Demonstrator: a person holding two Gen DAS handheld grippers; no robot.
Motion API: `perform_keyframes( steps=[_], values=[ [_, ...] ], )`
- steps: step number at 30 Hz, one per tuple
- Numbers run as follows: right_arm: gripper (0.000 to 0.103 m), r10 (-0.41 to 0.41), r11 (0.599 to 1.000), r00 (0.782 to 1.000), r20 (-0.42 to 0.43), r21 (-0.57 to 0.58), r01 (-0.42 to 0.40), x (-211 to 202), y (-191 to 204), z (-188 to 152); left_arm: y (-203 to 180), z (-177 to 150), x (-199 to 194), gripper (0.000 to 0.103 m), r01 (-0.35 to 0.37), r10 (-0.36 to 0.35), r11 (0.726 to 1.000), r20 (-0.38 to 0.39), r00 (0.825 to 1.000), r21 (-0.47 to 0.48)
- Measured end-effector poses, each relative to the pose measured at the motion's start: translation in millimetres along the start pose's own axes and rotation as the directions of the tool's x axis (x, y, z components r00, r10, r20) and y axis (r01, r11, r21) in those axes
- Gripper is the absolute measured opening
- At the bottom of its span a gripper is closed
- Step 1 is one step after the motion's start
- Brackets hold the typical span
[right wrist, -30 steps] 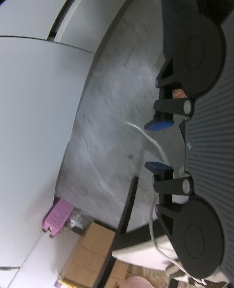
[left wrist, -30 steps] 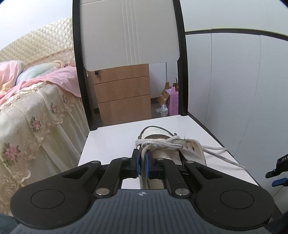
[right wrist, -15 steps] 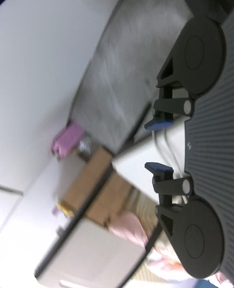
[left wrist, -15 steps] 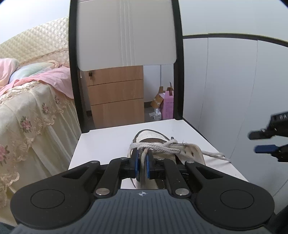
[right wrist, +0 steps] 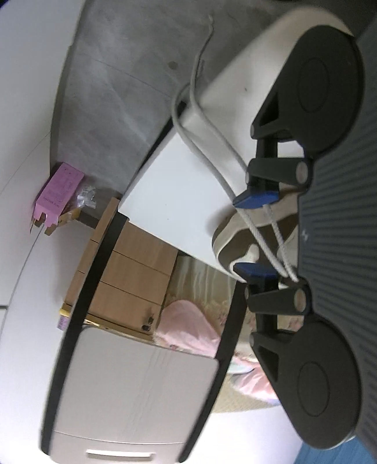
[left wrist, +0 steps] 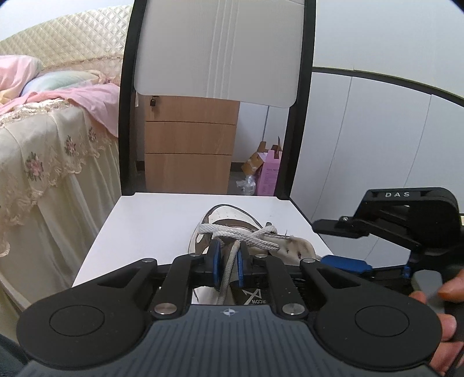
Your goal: Lace up shoes with both hands
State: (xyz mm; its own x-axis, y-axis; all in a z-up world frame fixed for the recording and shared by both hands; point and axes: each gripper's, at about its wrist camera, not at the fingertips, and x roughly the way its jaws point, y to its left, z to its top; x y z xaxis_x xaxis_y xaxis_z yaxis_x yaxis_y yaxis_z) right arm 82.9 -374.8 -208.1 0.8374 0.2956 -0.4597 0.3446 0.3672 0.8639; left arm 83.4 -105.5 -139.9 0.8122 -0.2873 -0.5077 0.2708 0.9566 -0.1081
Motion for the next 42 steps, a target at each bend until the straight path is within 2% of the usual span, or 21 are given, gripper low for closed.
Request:
perform_keyframes(
  steps=[4,7,9,11,13,15,17,18,21,24,28,31,33,42],
  values=[
    [0.043,0.013,0.996,0.999,-0.029,0.084,-0.011,10,-7,-3,4,3,1,0.026,0.017,-0.017,1.000,0.001,1.000,0.010],
    [0.043,0.002,0.994,0.999,-0.050,0.106,0.003,16,-6,-8,5,4,3,0.033,0.007,-0.008,0.999,0.011,1.000,0.039],
    [0.043,-0.013,0.993,0.997,-0.072,0.116,0.021,19,-5,-12,7,4,5,0.033,0.007,-0.007,0.999,0.014,1.000,0.045],
    [0.043,-0.016,0.993,0.998,-0.059,0.114,0.022,20,-1,-14,11,5,7,0.036,0.007,-0.007,0.999,0.013,1.000,0.035],
    [0.035,-0.025,0.995,0.999,-0.024,0.098,0.027,21,3,-14,14,5,8,0.040,0.011,-0.011,1.000,0.011,1.000,0.029],
    [0.003,-0.062,0.997,0.998,0.007,0.052,0.062,23,9,-14,15,5,8,0.040,0.019,-0.020,0.999,0.012,1.000,0.033],
    [0.003,-0.105,0.994,0.994,0.040,-0.031,0.106,26,18,-16,16,5,8,0.040,0.028,-0.029,0.999,0.014,0.999,0.045],
    [0.003,-0.101,0.993,0.993,0.055,-0.047,0.104,26,21,-18,16,4,8,0.040,0.033,-0.033,0.998,0.014,0.999,0.049],
    [0.003,-0.045,0.992,0.988,0.146,-0.112,0.062,16,36,-21,19,2,7,0.042,0.056,-0.057,0.997,0.015,0.998,0.051],
    [0.003,-0.017,0.978,0.981,0.191,-0.202,0.056,9,59,-23,24,-1,7,0.042,0.062,-0.063,0.997,0.009,0.998,0.052],
    [0.003,-0.009,0.913,0.960,0.280,-0.389,0.122,1,97,-36,30,-1,4,0.043,0.084,-0.085,0.995,0.007,0.996,0.051],
    [0.003,0.041,0.873,0.950,0.309,-0.473,0.116,0,122,-42,35,-3,2,0.046,0.103,-0.104,0.994,0.008,0.995,0.038],
    [0.003,0.069,0.852,0.945,0.319,-0.511,0.110,-1,139,-43,37,-4,1,0.047,0.104,-0.105,0.993,0.012,0.994,0.047],
    [0.003,0.215,0.816,0.911,0.352,-0.578,0.031,-26,205,-20,39,-1,1,0.047,0.120,-0.121,0.992,0.010,0.993,0.050]
  ],
)
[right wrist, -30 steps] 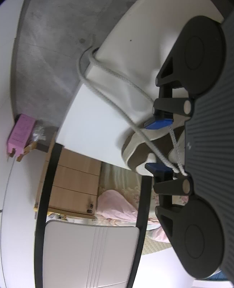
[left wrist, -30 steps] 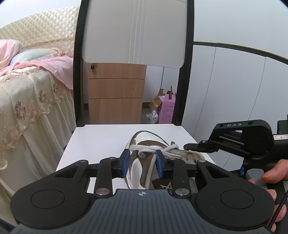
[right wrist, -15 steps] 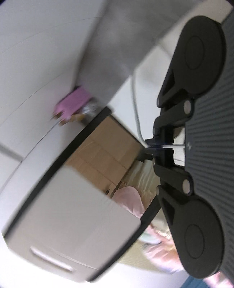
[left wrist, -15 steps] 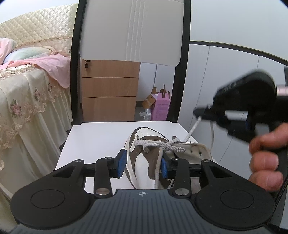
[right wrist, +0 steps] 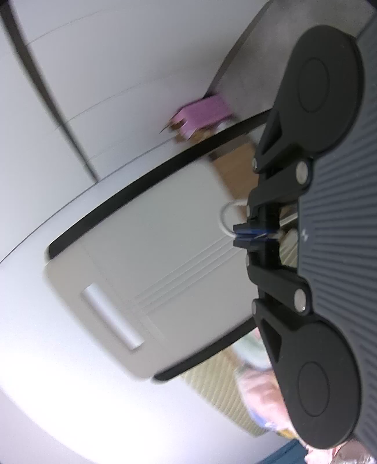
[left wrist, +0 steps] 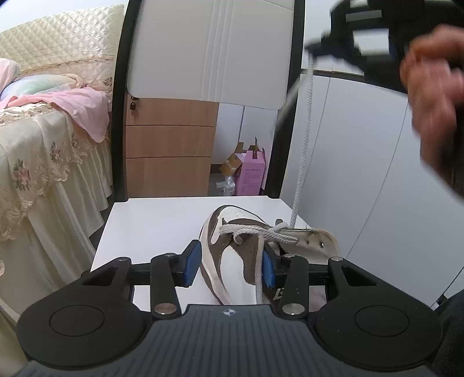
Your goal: Lace up shoes with both hands
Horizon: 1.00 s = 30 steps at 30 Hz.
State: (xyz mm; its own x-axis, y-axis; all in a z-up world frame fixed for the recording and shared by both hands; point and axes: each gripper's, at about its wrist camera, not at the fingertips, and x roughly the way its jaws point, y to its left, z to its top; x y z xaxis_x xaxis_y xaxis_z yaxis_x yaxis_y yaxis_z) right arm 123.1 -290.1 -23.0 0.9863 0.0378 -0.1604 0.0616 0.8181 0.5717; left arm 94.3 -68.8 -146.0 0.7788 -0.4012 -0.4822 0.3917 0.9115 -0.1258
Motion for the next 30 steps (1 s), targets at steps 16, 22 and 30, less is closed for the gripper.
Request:
perform_keyframes(
  steps=[16,22,30],
  values=[
    [0.005,-0.069,0.992,0.961,-0.267,-0.124,0.036,34,-16,22,0,1,-2,0.050,-0.003,0.003,1.000,-0.006,1.000,-0.001],
    [0.045,-0.212,0.977,0.896,-0.390,-0.055,0.207,58,-81,-3,0,4,0,0.052,-0.007,0.008,1.000,-0.017,1.000,0.004],
    [0.046,-0.310,0.944,0.822,-0.478,-0.056,0.324,124,-127,-21,4,11,14,0.059,0.010,-0.009,1.000,-0.026,1.000,0.030]
  ],
)
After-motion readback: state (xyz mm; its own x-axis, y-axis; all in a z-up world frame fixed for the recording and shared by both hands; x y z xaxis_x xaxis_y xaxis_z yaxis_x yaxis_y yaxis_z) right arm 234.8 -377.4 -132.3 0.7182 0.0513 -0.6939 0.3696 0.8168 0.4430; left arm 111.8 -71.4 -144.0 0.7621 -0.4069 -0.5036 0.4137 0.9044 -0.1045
